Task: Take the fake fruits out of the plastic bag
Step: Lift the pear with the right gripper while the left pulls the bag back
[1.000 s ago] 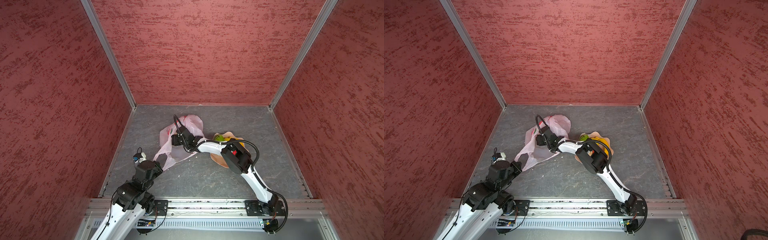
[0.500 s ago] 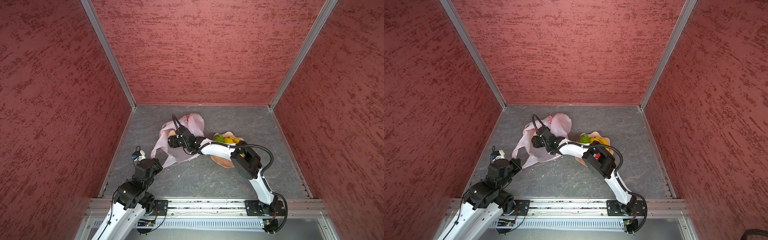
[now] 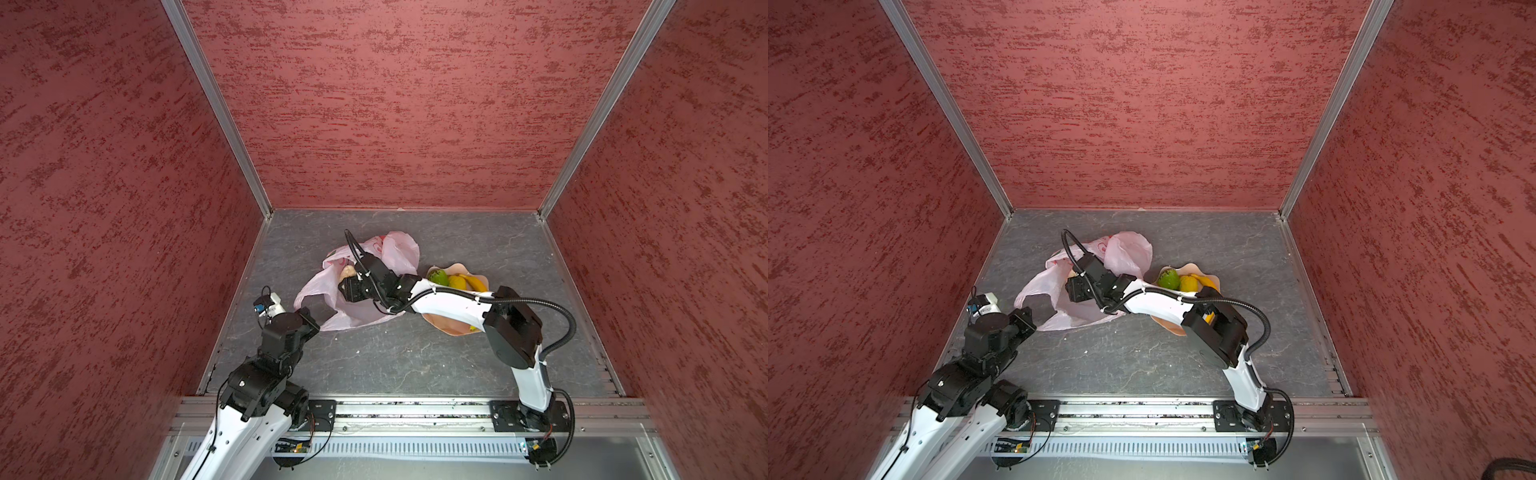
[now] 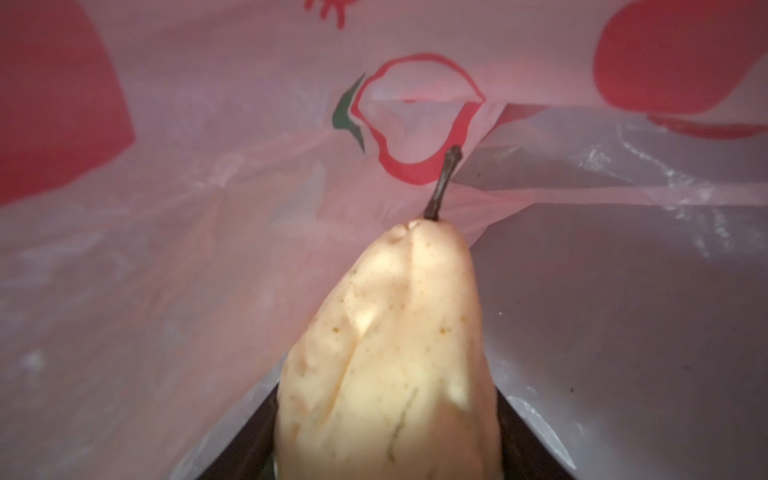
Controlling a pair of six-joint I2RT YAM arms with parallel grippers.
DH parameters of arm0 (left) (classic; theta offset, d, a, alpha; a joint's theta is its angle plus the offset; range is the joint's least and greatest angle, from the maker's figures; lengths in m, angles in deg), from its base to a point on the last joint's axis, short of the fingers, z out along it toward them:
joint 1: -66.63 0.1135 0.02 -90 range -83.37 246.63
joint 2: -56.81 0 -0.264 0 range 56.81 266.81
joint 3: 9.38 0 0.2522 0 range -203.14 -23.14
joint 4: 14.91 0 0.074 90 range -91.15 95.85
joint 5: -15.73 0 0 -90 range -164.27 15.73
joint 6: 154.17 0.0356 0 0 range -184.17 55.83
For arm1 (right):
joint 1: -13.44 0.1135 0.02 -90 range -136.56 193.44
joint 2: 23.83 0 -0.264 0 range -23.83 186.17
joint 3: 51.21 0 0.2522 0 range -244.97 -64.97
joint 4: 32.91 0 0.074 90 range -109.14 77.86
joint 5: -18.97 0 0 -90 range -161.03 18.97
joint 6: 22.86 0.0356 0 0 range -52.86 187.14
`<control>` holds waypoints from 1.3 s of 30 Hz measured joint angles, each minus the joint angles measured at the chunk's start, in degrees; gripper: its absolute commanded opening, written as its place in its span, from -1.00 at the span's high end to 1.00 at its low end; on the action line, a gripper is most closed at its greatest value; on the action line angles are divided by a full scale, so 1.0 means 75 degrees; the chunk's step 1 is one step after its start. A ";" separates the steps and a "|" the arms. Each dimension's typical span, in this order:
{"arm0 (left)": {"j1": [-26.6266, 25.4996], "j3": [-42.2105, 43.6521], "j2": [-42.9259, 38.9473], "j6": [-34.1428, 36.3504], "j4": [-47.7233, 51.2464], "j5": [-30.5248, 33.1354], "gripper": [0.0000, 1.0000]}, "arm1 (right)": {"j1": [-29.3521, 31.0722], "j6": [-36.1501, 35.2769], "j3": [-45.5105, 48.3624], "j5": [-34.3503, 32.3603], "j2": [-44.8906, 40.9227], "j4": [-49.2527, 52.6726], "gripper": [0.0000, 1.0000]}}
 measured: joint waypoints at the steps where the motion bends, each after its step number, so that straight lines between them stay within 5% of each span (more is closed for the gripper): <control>1: 0.0015 -0.0047 -0.0035 0.0026 0.0020 0.0032 0.80 | 0.0000 -0.0038 0.0009 -0.0061 -0.0047 0.0061 0.27; 16: 0.0207 -0.0402 0.0364 0.0452 0.0370 0.0568 0.78 | 0.0000 -0.0653 0.0009 -0.0347 -0.0242 0.0915 0.28; 39: 0.1064 -0.1527 0.2702 0.1577 -0.2081 0.0609 0.77 | 0.0000 -0.1387 -0.0236 0.1501 -0.0793 0.1961 0.28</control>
